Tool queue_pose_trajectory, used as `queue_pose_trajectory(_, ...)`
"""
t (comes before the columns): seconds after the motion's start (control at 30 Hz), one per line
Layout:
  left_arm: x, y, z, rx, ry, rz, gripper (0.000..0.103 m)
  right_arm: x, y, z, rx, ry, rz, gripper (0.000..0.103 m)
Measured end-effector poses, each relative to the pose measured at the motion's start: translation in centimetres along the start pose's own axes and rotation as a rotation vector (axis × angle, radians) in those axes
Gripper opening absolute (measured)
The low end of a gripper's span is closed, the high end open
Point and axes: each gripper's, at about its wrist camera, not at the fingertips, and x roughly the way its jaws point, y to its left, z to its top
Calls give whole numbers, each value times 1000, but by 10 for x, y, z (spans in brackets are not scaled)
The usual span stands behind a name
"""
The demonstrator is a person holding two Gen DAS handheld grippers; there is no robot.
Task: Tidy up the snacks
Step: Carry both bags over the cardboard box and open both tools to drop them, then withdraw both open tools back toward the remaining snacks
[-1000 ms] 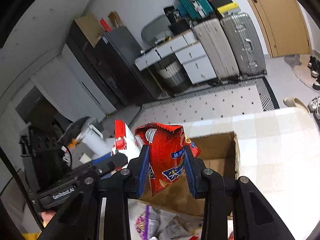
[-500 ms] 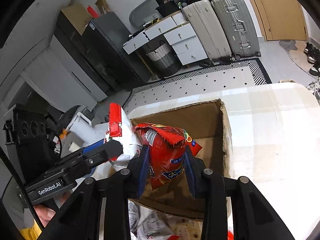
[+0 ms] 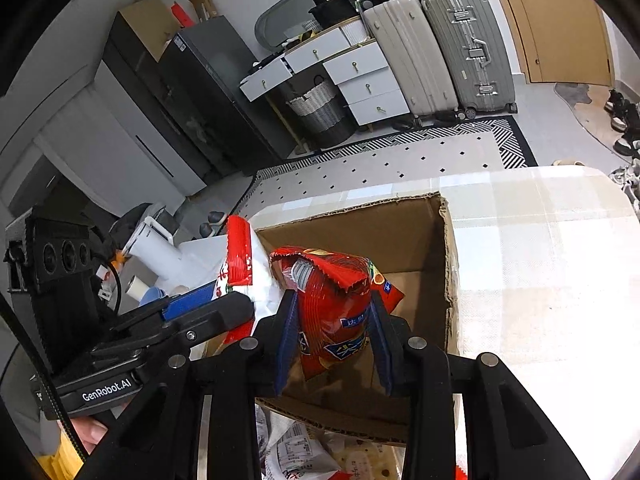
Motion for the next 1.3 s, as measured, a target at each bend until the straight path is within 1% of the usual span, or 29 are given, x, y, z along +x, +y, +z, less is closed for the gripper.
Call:
queue_pose_trajectory(0.03, 1, 0, 0, 0, 3, 2, 40, 0, 1, 0, -5, -1, -7, 35)
queue_pose_trajectory(0.1, 1, -2, 0, -5, -1, 13, 41, -1, 2, -1, -13, -2, -23, 39)
queue_pose_trajectory(0.2, 5, -3, 2, 5, 7, 27, 41, -6, 7, -1, -24, -10, -24, 39)
queue_pose_trajectory(0.23, 2, -2, 2, 4, -1, 32, 41, -8, 8, -1, -29, -12, -22, 39)
queue_pose_trajectory(0.27, 0, -2, 2, -1, -13, 39, 44, -11, 9, -1, -33, -20, -24, 39)
queue_pose_trajectory(0.3, 0, -1, 3, -7, -18, 35, 50, -15, 10, -1, -36, -31, -28, 39)
queue_pose_trajectory(0.37, -4, 2, 2, -8, -14, 36, 54, -21, 11, -2, -34, -38, -18, 39)
queue_pose_trajectory(0.47, -8, 8, 3, -12, -9, 44, 54, -32, 15, -5, -37, -48, -14, 40)
queue_pose_trajectory(0.53, -13, 11, 2, -27, -19, 56, 54, -38, 19, -8, -44, -51, -12, 41)
queue_pose_trajectory(0.6, -19, 11, 1, -35, -22, 40, 54, -47, 21, -11, -48, -57, -15, 43)
queue_pose_trajectory(0.63, -23, 11, 0, -31, -23, 42, 56, -52, 23, -12, -50, -62, -11, 43)
queue_pose_trajectory(0.67, -27, 7, -2, -20, -24, 52, 61, -58, 25, -13, -52, -67, -9, 43)
queue_pose_trajectory(0.73, -40, 0, -8, 4, -44, 76, 62, -69, 30, -16, -56, -80, -7, 43)
queue_pose_trajectory(0.83, -66, -11, -18, 22, -79, 91, 62, -97, 41, -21, -70, -121, -3, 43)
queue_pose_trajectory(0.87, -74, -14, -21, 25, -86, 92, 64, -110, 46, -24, -77, -143, -2, 44)
queue_pose_trajectory(0.9, -84, -19, -25, 32, -97, 95, 70, -121, 50, -27, -81, -159, 2, 47)
queue_pose_trajectory(0.97, -107, -29, -33, 40, -128, 109, 79, -141, 58, -35, -89, -185, 5, 50)
queue_pose_trajectory(1.07, -142, -43, -47, 55, -175, 107, 81, -177, 75, -56, -121, -236, 13, 50)
queue_pose_trajectory(1.13, -163, -52, -60, 50, -184, 116, 84, -195, 84, -71, -135, -265, 10, 55)
queue_pose_trajectory(1.2, -183, -57, -71, 32, -190, 105, 84, -219, 93, -93, -153, -314, 1, 72)
queue_pose_trajectory(1.27, -202, -63, -82, 27, -200, 113, 86, -238, 102, -111, -171, -371, -18, 76)
queue_pose_trajectory(1.3, -212, -66, -88, 27, -208, 130, 87, -250, 107, -122, -178, -409, -26, 81)
